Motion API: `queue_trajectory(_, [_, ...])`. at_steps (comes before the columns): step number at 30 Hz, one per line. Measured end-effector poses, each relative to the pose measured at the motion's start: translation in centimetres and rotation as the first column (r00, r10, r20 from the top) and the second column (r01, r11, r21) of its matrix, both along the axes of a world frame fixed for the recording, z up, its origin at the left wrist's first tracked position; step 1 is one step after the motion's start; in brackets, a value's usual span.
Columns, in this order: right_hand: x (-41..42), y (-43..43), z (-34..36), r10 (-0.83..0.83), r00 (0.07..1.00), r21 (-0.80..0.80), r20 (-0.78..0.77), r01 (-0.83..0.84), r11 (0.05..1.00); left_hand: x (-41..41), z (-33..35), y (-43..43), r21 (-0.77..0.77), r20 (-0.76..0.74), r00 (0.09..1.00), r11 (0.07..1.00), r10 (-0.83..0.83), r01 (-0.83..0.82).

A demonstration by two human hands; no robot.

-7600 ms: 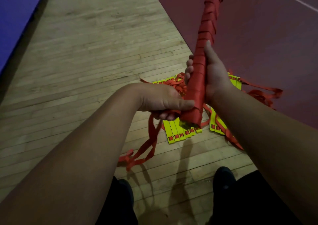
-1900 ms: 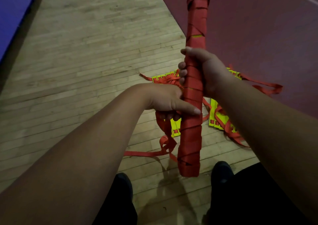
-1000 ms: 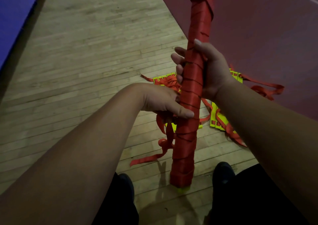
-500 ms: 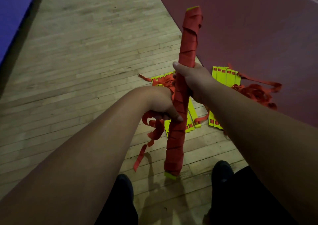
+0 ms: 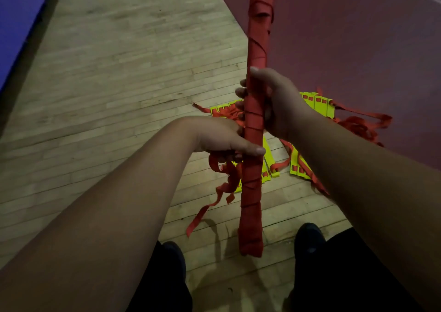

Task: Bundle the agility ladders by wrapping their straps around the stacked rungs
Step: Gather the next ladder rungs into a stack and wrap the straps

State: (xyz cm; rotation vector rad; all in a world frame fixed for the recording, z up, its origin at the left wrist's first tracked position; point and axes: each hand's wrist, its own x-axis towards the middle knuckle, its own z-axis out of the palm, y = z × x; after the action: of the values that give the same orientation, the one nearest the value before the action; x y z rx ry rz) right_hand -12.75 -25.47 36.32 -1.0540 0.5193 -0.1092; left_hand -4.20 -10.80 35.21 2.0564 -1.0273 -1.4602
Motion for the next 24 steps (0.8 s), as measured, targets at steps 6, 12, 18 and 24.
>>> queue_trajectory(6, [-0.9, 0.5, 1.3, 0.066, 0.991, 0.133, 0.119, -0.082, 0.988, -0.2, 0.6, 0.0, -0.041, -0.176, 0.981, 0.996, -0.082, 0.076])
queue_trajectory(12, [-0.2, 0.5, 0.1, 0.026, 0.999, 0.029, -0.018, -0.026, 0.999, -0.1, 0.3, -0.4, 0.038, -0.046, 0.998, 0.998, -0.050, 0.052])
queue_trajectory(18, [1.3, 0.9, -2.5, -0.129, 0.984, -0.218, -0.127, 0.099, 0.971, -0.6, -1.3, -1.1, 0.088, 0.202, 0.977, 0.993, 0.061, -0.080])
queue_trajectory(24, [1.8, 0.3, -2.4, -0.152, 0.972, -0.243, -0.180, 0.106, 0.964, -0.5, -2.1, -1.3, 0.030, 0.253, 0.955, 0.985, 0.155, -0.168])
